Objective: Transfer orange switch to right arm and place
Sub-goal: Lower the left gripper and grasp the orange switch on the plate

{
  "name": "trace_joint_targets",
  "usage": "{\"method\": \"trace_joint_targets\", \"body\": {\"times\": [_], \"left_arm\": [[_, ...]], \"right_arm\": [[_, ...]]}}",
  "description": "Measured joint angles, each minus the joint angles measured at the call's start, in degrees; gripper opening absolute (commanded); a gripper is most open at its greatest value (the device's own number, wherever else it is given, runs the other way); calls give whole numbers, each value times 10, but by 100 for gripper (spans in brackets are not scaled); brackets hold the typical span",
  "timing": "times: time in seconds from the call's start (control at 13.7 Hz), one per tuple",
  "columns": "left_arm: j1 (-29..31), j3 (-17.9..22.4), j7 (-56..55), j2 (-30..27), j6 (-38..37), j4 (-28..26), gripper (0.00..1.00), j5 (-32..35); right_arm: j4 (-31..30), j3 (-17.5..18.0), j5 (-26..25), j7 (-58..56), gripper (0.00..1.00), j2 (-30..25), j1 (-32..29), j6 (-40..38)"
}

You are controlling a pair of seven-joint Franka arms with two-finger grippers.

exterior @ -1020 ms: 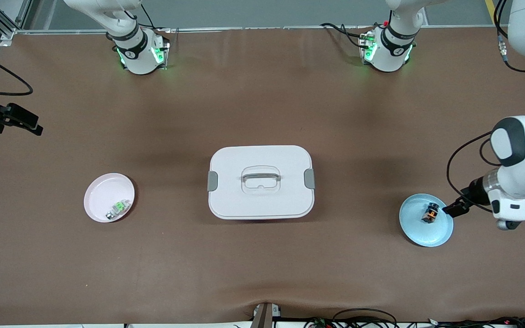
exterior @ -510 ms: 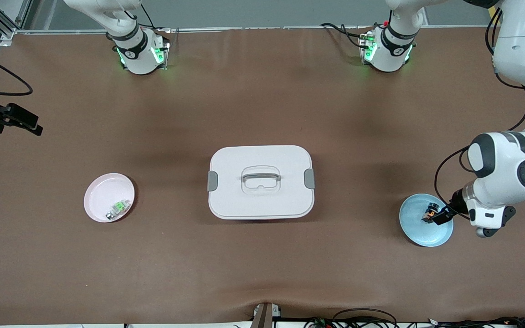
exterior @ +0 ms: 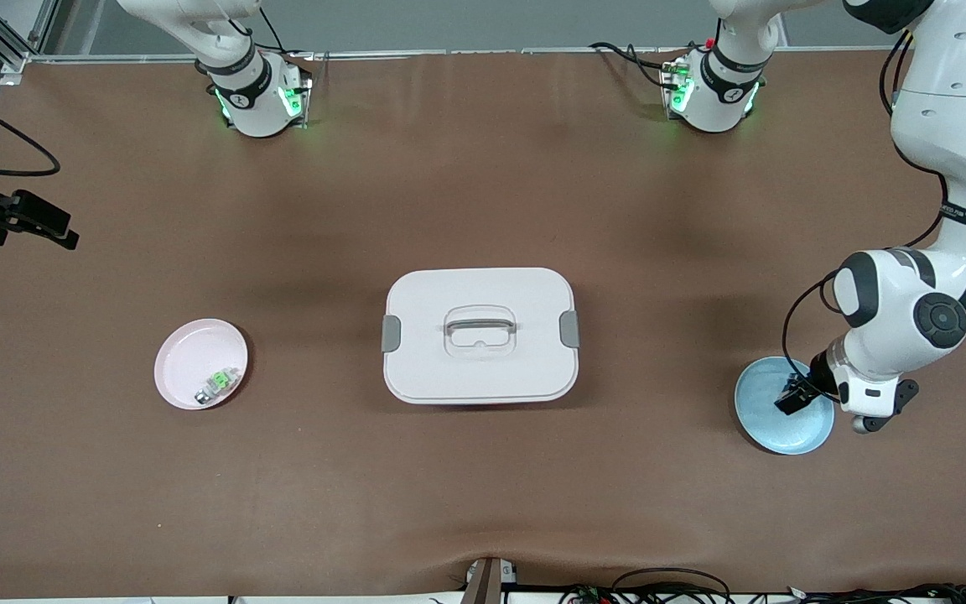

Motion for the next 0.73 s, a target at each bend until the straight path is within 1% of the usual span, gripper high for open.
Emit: {"method": "trace_joint_targets", "body": {"times": [0.73], "left_arm": [[10,4,-3,12,2,-1,100,0]], "right_arm": [[-2,-1,1,0,100,0,-1,0]]}}
